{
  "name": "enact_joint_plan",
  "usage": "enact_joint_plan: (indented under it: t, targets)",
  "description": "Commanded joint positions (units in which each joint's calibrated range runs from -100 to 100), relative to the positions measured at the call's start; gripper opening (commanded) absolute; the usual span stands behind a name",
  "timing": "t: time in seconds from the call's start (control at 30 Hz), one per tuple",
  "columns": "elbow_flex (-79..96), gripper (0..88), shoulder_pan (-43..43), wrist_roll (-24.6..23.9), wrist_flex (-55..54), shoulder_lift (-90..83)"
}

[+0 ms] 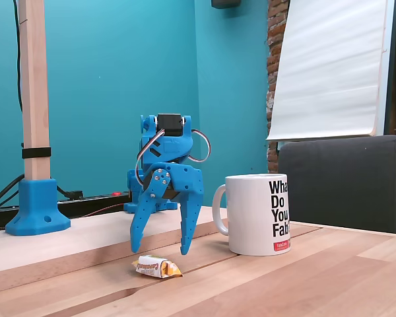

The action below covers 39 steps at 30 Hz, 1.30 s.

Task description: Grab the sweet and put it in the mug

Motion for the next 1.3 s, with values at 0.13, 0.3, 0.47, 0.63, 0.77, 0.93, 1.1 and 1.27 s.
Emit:
enact_joint_plan:
  t: [0.13, 0.3, 0.47, 0.63, 0.77, 0.93, 1.1, 1.27]
  targets:
    - [-2.7, 29.6, -0.6, 0.0, -0.6, -1.6]
    - [-2.7, 29.6, -0.7, 0.0, -0.7, -1.5]
    - [-2.7, 29.6, -0.7, 0.0, -0.8, -1.6]
    - [-2.8, 29.6, -0.6, 0.0, -0.8, -2.0]
    - [-2.9, 29.6, -0.7, 0.0, -0.8, -2.3]
    - [-2.9, 29.6, -0.7, 0.0, -0.8, -2.3]
    - [-4.8, 29.6, -2.4, 0.0, -0.8, -2.4]
    - [-8.0, 29.6, -5.0, 0.3, -0.8, -1.8]
